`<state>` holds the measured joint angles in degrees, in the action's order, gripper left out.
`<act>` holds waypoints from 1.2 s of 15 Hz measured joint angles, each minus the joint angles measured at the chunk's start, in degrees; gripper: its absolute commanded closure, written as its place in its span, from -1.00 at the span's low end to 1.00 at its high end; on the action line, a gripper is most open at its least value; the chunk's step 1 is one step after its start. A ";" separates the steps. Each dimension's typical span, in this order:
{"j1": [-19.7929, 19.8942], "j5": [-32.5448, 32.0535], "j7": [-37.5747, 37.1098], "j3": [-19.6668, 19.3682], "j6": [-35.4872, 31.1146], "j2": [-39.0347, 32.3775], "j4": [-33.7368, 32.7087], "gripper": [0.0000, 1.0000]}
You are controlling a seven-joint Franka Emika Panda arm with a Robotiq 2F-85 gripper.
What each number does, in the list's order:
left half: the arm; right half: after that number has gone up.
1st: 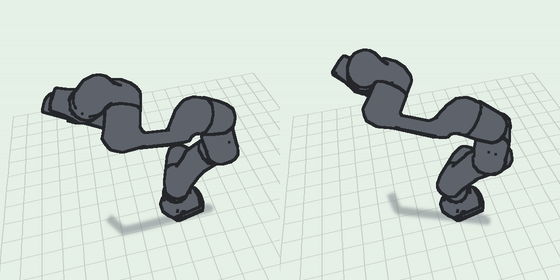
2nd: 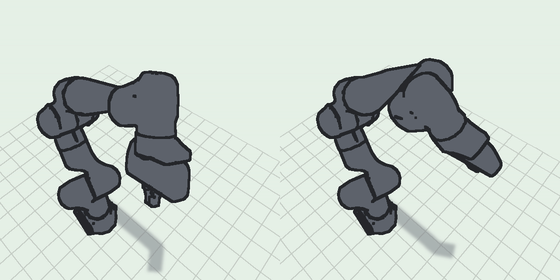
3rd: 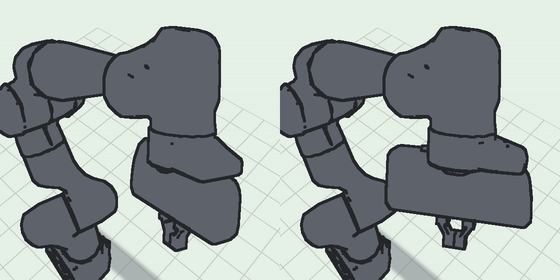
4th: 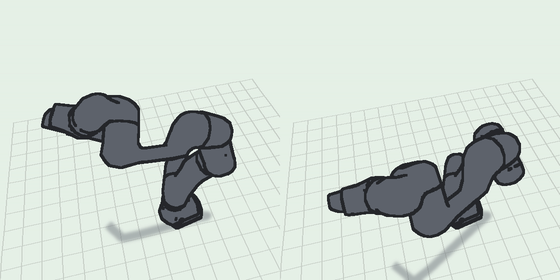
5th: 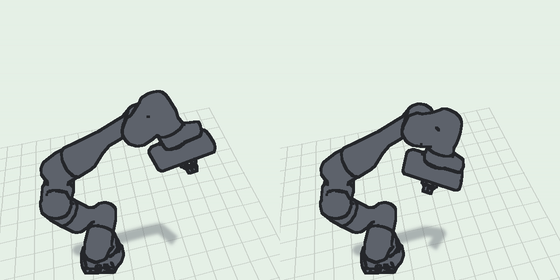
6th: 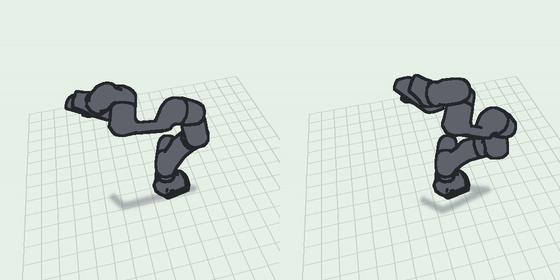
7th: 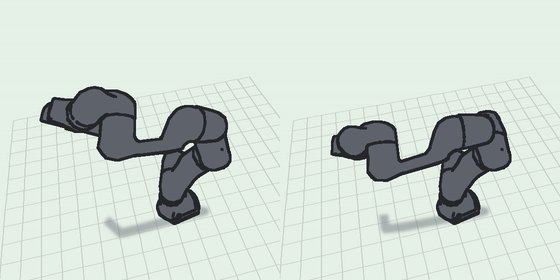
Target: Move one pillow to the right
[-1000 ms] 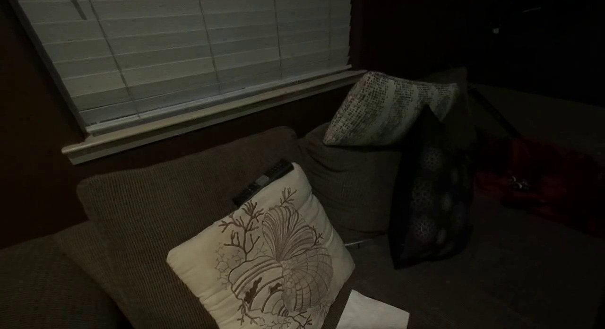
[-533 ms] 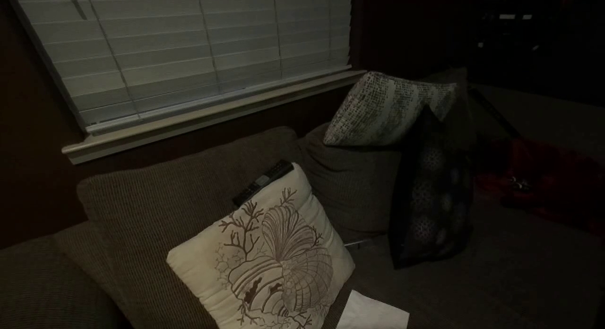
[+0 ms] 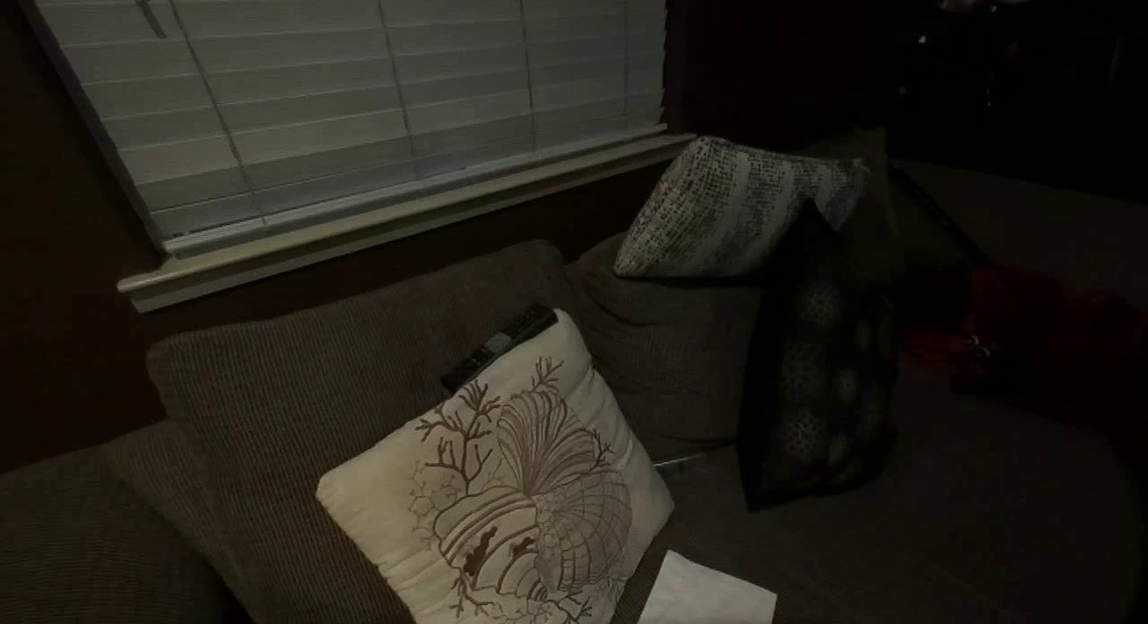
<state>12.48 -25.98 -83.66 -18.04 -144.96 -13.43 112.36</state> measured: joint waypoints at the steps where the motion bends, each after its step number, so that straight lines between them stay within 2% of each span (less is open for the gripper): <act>1: 0.00 0.00 0.09 0.00 0.00 0.13 0.00 -1.00; 4: -0.03 0.10 -0.11 -0.15 -1.38 -0.07 -0.01 -1.00; 8: 0.05 4.73 -0.37 -0.24 -14.05 -3.77 -0.20 -1.00; 10: 0.19 11.50 1.46 0.74 -18.30 -6.55 -0.81 -1.00; 14: 0.62 25.86 8.97 6.06 -22.27 -11.06 -3.58 -1.00; 16: 1.71 32.83 13.32 9.71 -22.43 -13.04 -6.09 -1.00; 18: 3.44 38.72 17.62 13.12 -19.66 -14.66 -8.81 -1.00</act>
<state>15.92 12.74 -66.04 -4.92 -164.62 -28.09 103.55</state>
